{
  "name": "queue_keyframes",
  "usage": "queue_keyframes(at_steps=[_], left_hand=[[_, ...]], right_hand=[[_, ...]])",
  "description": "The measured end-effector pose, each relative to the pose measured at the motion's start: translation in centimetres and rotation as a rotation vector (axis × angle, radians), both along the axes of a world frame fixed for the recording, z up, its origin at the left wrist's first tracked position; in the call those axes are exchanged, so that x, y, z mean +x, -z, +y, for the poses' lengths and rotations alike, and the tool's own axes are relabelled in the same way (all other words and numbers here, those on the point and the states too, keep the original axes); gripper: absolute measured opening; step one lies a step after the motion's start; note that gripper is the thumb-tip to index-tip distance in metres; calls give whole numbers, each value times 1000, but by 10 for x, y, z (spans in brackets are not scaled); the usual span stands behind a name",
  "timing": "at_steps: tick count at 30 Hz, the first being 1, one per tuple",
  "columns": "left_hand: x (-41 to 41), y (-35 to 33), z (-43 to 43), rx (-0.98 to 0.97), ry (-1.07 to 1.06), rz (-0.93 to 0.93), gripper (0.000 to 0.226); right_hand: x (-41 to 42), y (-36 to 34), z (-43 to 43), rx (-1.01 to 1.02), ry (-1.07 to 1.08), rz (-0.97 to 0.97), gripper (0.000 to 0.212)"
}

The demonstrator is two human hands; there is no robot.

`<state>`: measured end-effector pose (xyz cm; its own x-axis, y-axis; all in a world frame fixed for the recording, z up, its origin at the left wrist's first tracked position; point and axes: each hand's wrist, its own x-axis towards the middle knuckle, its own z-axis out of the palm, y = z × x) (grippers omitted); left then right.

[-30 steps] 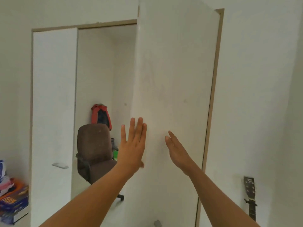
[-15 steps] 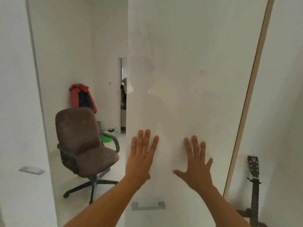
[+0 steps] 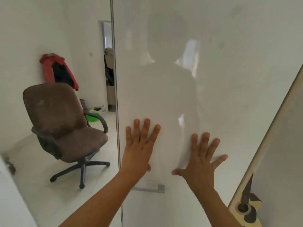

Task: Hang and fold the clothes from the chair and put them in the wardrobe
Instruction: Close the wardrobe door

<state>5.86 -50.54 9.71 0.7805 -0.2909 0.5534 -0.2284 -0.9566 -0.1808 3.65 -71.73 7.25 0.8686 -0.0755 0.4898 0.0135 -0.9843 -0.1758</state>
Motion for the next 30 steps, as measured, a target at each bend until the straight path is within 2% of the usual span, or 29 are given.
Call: queue_keyframes(at_steps=[10, 14, 18, 23, 30], left_hand=[[-1, 0, 0, -38, 21, -28, 173], [-15, 36, 23, -50, 83, -30, 144], [-35, 93, 36, -25, 70, 88, 127], [-37, 101, 29, -49, 73, 132, 142], [-23, 110, 33, -65, 107, 103, 143]], right_hand=[[-4, 2, 3, 13, 34, -43, 169], [-16, 5, 3, 61, 40, -28, 160], [-21, 18, -2, 58, 13, -38, 146], [-27, 57, -12, -8, -9, 21, 152], [-12, 77, -15, -21, -1, -16, 157]])
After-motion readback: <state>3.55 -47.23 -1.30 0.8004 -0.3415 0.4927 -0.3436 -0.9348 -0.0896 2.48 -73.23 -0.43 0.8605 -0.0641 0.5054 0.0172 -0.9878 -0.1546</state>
